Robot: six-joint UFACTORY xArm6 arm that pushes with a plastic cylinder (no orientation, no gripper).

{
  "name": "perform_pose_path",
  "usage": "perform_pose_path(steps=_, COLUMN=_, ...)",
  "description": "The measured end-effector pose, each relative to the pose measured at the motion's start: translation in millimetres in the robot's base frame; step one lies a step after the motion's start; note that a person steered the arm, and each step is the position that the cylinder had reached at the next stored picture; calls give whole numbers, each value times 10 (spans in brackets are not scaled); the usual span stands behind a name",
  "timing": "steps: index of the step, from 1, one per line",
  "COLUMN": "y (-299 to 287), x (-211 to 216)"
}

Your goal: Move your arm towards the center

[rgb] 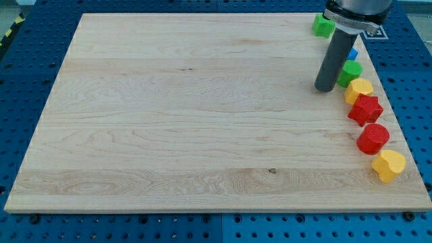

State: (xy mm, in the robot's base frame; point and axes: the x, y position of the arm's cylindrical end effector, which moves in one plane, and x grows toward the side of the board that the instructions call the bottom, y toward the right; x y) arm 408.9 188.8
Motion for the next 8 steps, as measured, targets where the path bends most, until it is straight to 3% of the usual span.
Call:
perform_pose_path(steps=2, y=-172, x=0)
perform_pose_path(steps=4, y=-1057, x=-3)
perform_pose_path(steps=6, y=-1182, x=-23)
perform_pose_path(steps=7, y=-1265, x=-155)
perform_pose_path(steps=8, y=-1343, x=-600)
